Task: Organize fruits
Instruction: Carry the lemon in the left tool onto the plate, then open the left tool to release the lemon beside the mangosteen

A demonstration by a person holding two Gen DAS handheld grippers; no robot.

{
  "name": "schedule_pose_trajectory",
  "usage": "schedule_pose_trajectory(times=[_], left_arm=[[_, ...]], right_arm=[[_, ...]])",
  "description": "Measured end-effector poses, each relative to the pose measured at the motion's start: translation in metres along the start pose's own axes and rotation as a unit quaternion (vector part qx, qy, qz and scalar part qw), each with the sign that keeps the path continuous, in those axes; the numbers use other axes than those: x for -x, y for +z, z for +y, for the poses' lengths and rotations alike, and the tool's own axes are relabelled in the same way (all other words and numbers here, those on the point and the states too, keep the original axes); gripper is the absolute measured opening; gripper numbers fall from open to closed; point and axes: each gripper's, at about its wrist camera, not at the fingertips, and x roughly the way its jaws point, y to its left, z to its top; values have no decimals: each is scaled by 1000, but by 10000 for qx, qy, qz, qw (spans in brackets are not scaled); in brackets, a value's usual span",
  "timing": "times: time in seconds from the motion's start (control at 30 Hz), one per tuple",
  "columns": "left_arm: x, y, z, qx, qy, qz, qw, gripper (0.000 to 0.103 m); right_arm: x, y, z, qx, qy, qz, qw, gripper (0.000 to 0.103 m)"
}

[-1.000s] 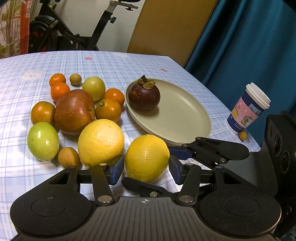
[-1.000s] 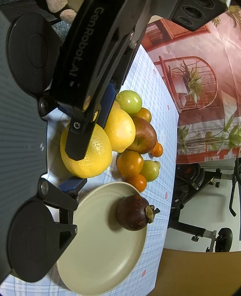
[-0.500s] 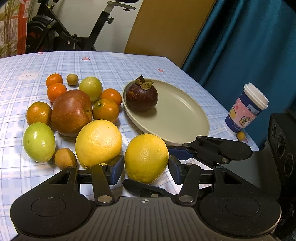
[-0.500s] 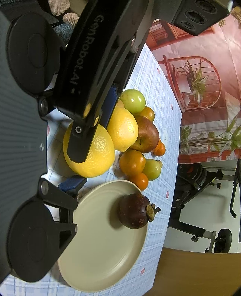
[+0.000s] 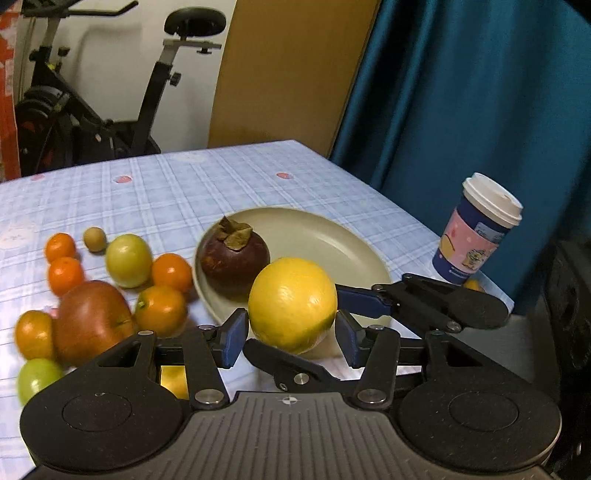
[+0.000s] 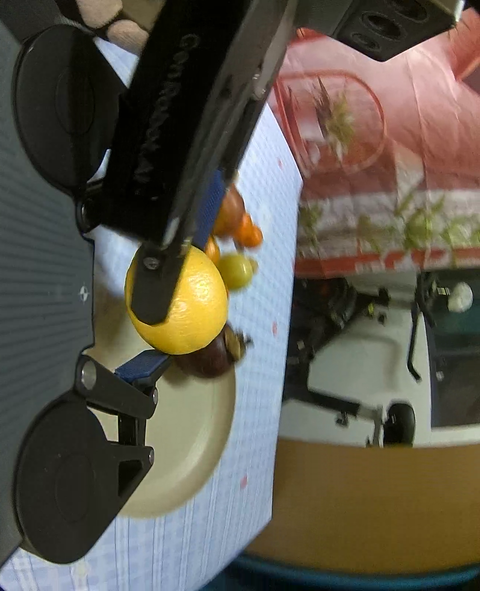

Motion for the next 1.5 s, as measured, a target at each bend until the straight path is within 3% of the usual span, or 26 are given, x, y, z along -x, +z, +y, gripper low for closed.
schedule_pose_trajectory(times=[0.2,1.0,1.5], left_arm=[[-22,1,6,76,199,248,9995,54],[-26,9,3,-250,713,321,9966,56],[12,20,2,-139,977,-268,9948,56]], right_arm=[[-14,-4,-15,-267,-165,-17,9995,67],[-20,-8,-26,-603,260,9,9978,69],[-10,-4,-26,-601,148,-260,9977,72]])
